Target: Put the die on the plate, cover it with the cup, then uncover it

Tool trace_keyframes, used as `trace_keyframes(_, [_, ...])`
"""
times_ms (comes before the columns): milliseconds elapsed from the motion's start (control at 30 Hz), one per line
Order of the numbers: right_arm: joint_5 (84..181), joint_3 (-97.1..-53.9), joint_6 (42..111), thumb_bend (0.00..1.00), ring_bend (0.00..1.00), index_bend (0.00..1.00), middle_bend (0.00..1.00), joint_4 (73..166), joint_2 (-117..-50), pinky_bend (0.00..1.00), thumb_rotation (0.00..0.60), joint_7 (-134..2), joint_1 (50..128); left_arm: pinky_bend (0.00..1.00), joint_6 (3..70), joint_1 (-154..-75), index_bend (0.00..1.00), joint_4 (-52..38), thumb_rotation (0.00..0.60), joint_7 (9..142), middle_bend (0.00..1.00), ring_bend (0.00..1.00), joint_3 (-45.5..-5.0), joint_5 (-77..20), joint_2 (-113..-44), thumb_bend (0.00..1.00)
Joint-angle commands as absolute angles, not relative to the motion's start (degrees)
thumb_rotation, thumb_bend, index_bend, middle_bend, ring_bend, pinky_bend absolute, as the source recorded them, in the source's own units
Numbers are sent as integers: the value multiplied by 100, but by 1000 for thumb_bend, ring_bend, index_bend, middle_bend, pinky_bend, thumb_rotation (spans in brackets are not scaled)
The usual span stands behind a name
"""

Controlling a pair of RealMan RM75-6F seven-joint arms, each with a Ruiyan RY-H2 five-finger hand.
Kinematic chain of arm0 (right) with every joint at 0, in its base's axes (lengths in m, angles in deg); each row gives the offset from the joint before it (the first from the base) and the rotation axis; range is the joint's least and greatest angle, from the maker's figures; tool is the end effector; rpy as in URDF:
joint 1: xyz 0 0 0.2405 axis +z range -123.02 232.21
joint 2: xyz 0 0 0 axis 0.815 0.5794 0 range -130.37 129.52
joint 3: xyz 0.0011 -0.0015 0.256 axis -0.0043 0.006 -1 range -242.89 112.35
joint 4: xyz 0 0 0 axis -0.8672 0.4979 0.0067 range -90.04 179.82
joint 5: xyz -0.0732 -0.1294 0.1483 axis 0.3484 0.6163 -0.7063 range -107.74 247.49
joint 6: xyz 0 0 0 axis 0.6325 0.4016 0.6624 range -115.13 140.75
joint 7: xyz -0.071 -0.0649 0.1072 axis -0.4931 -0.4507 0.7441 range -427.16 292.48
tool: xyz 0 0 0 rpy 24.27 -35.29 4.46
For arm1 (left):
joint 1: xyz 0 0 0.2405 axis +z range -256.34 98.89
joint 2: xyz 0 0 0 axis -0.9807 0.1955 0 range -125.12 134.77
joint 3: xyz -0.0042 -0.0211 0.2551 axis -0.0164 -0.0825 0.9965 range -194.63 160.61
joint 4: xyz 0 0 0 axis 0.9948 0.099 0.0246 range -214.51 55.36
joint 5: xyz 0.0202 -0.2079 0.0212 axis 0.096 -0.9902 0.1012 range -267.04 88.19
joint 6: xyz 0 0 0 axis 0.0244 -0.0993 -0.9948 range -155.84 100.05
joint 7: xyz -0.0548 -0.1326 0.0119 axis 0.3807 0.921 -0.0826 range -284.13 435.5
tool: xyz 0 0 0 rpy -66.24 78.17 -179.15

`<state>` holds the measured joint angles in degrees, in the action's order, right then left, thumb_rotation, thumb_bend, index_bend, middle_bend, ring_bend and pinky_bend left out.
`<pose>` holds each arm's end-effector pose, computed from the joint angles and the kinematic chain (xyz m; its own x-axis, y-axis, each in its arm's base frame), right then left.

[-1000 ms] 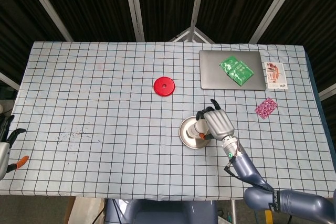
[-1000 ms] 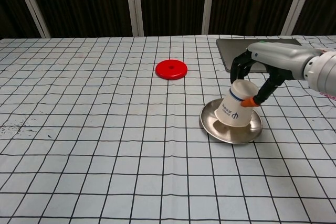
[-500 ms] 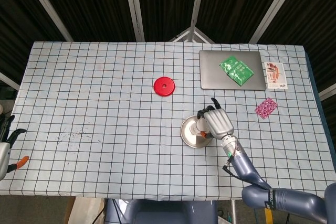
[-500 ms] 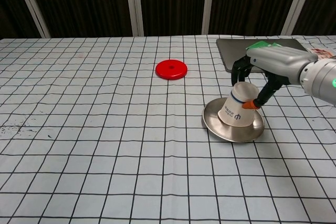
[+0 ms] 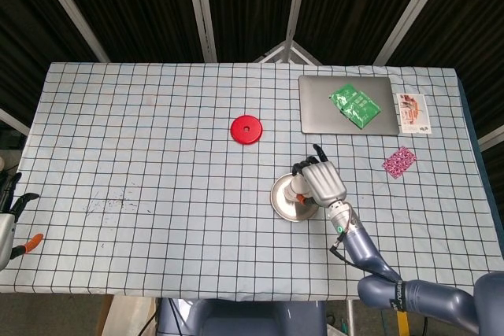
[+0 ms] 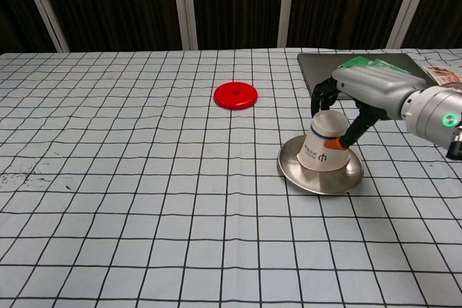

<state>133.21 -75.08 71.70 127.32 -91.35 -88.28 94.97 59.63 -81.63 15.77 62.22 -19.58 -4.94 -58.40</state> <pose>-0.1616 -0.3414 -0.0170 0.4389 -0.2179 0.8717 -0.8757 -0.3212 0.3606 -0.3092 0.1686 0.1656 0.5680 -0.0090 0.8229 0.8223 0.0482 -0.5671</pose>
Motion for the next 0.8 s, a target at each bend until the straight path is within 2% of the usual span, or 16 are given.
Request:
trace_keyframes(33, [13381, -7545, 7210, 353, 292, 524, 490, 12724, -9119, 0, 600, -8773, 9494, 128, 5964, -8164, 277, 1575, 600, 6227, 0, 0, -1963, -501, -5839, 230])
trace_keyframes(800, [13793, -7153, 7271, 353, 292, 525, 490, 13483, -8560, 0, 600, -8399, 9073, 128, 5958, -8164, 279, 1599, 600, 6196, 0, 0, -1943, -481, -5843, 230])
